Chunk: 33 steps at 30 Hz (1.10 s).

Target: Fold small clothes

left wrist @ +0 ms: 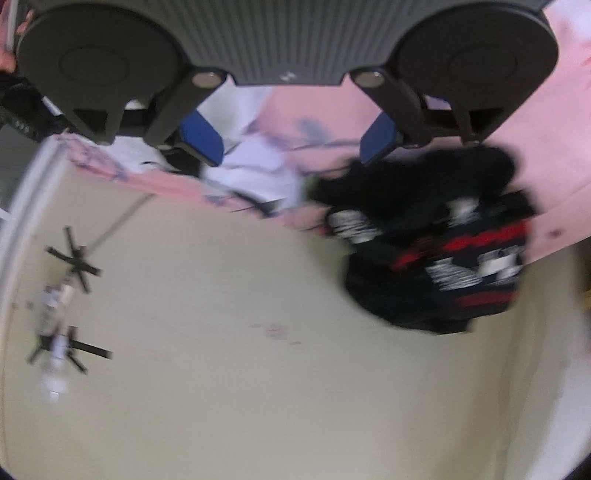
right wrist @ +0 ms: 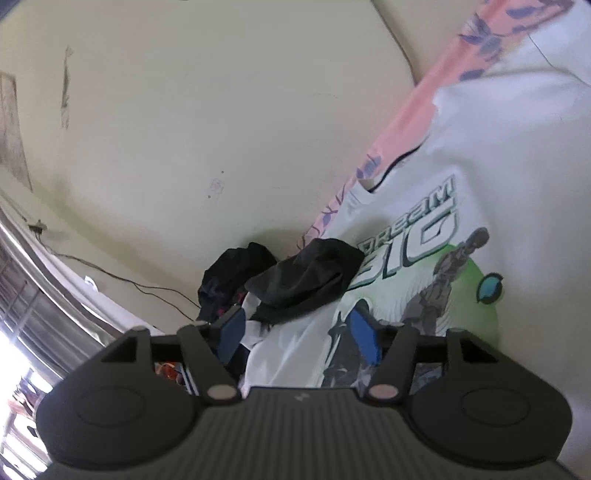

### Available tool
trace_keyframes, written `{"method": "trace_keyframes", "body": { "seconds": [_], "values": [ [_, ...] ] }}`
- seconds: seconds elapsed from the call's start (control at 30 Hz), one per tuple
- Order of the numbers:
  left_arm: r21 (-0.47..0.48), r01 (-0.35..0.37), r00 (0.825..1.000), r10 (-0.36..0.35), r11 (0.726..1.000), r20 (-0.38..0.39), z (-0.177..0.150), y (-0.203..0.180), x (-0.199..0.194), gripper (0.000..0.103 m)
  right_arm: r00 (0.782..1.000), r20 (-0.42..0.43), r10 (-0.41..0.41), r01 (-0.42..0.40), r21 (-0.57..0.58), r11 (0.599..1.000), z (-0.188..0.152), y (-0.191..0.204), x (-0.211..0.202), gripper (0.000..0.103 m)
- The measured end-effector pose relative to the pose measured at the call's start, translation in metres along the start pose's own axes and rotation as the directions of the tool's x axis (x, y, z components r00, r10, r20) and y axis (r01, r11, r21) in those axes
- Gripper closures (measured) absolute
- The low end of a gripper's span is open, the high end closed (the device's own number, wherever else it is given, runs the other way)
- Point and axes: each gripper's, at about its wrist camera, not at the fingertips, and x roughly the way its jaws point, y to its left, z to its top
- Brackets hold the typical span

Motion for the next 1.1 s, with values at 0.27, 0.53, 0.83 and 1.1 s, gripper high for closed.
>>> {"method": "trace_keyframes", "body": {
  "seconds": [0.27,0.53,0.83,1.1],
  "values": [
    [-0.033,0.013,0.985,-0.019,0.999,-0.169,-0.024,0.0,0.067,0.02,0.997,0.034,0.065,-0.067,0.073,0.995,0.002,-0.012,-0.011,0.044],
    [-0.134,0.016,0.985,-0.039,0.991,-0.171,-0.026,0.02,0.069,0.017,0.992,0.055,0.118,-0.124,0.135,0.983,0.004,-0.022,-0.012,0.043],
    [-0.119,0.027,0.986,-0.046,0.993,-0.16,-0.024,0.017,0.068,0.017,0.985,0.069,0.155,-0.166,0.184,0.969,0.007,-0.031,-0.015,0.043],
    [-0.122,0.03,0.986,-0.05,0.992,-0.162,-0.024,0.017,0.069,0.017,0.985,0.074,0.157,-0.168,0.191,0.967,0.006,-0.03,-0.015,0.043]
  ]
}}
